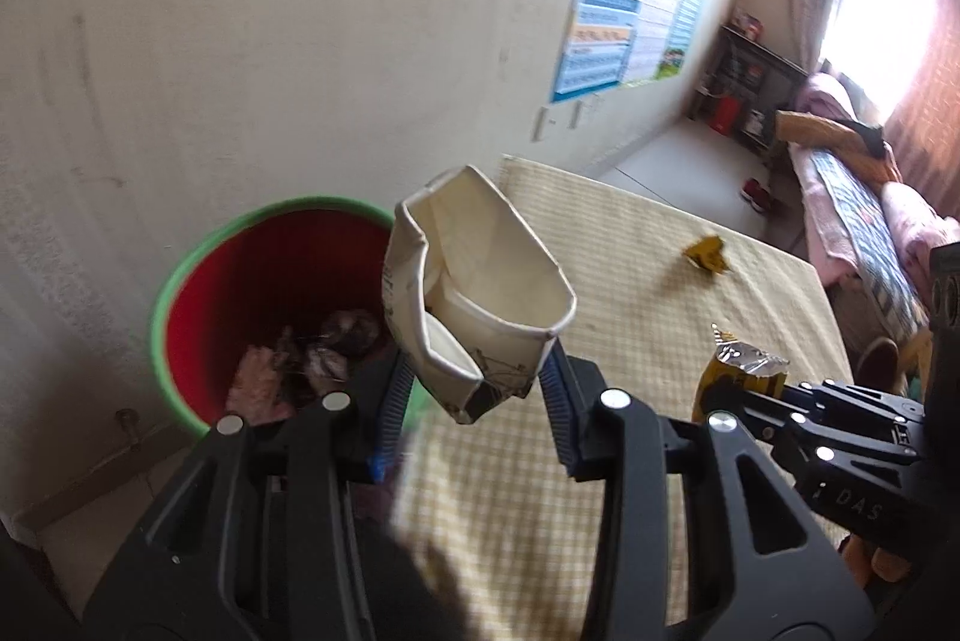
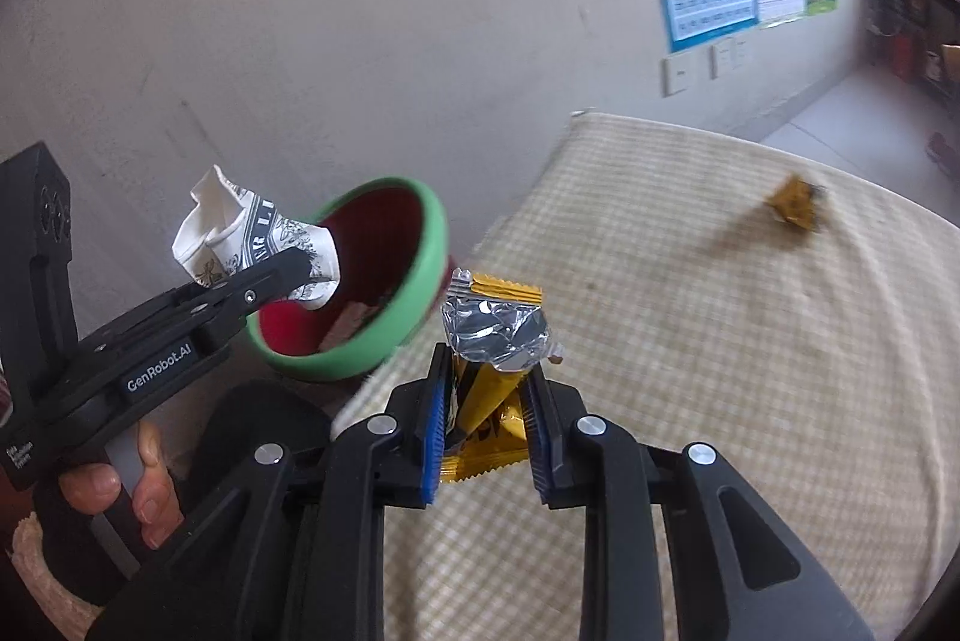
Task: Collect trash
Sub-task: 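Carry the paper cup with the left tool over the bin while the right tool holds the candy wrapper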
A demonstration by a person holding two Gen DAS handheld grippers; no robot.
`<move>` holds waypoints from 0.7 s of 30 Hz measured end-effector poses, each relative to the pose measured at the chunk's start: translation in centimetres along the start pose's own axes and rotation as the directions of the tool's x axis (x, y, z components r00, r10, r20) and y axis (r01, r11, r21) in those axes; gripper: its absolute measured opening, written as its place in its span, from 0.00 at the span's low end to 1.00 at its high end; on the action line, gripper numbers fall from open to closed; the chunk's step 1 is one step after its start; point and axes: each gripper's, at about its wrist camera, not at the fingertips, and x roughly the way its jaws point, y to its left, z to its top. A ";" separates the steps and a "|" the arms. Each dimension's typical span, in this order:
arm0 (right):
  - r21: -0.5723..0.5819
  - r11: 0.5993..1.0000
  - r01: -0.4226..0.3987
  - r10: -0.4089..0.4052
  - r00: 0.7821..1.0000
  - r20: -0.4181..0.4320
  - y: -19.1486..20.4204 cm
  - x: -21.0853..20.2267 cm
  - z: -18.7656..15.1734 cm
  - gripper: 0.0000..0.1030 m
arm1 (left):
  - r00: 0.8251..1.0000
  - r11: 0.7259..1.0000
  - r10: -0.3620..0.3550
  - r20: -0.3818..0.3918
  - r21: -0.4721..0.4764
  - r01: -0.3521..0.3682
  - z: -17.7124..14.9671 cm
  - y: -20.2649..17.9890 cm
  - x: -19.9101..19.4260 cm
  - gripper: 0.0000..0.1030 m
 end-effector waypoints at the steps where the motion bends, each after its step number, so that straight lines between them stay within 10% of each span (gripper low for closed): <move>1: -0.007 1.000 -0.022 0.022 1.000 -0.008 0.8 0.9 0.6 0.23 | 1.000 1.000 0.015 0.003 -0.014 -0.015 0.0 0.9 -0.2 0.38; 11: -0.020 0.981 -0.194 0.191 0.977 -0.090 8.0 10.1 5.5 0.24 | 0.991 0.975 0.135 0.020 -0.179 -0.129 -0.7 8.9 -1.5 0.38; 13: -0.004 0.979 -0.205 0.204 0.974 -0.095 8.6 11.8 6.2 0.50 | 0.990 0.973 0.137 0.014 -0.189 -0.132 -0.8 9.5 -1.5 0.38; 15: 0.010 0.975 -0.222 0.222 0.970 -0.097 8.6 12.6 6.6 0.54 | 0.991 0.972 0.133 0.008 -0.197 -0.129 -0.8 9.9 -1.3 0.38; 21: 0.023 0.998 -0.062 0.060 0.995 0.073 3.8 9.8 8.2 0.62 | 0.995 0.973 0.100 0.000 -0.209 -0.098 -0.8 10.4 -0.2 0.38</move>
